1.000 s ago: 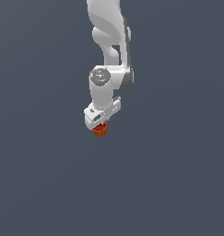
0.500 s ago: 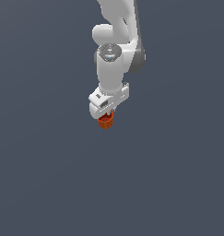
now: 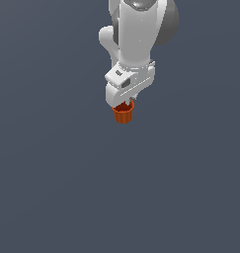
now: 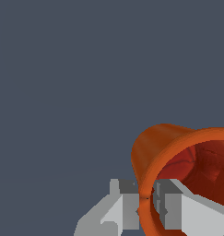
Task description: Pick up the object and move it to a goal position.
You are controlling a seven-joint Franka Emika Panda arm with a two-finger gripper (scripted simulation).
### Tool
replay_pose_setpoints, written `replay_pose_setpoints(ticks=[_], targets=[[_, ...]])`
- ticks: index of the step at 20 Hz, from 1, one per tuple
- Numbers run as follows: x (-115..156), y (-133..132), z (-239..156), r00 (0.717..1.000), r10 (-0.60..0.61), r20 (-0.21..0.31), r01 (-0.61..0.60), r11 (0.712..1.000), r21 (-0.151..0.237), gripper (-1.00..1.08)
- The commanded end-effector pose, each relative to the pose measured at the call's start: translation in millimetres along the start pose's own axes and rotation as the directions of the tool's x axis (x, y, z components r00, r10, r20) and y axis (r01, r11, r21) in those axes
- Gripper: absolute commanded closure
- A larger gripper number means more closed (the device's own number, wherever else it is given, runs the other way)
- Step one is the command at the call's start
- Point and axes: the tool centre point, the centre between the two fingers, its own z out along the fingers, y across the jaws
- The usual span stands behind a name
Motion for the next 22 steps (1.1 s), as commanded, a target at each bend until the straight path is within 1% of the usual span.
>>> replay_pose_setpoints(ticks=[1, 13, 22], targets=[[5, -11, -27, 1.0, 0.0, -0.001, 0.0, 1.0, -0.001, 1.08], [31, -56, -147, 1.0, 0.0, -0.001, 0.0, 1.0, 0.0, 1.08], [48, -79, -214, 1.0, 0.001, -0.001, -0.001, 1.0, 0.0, 1.08]])
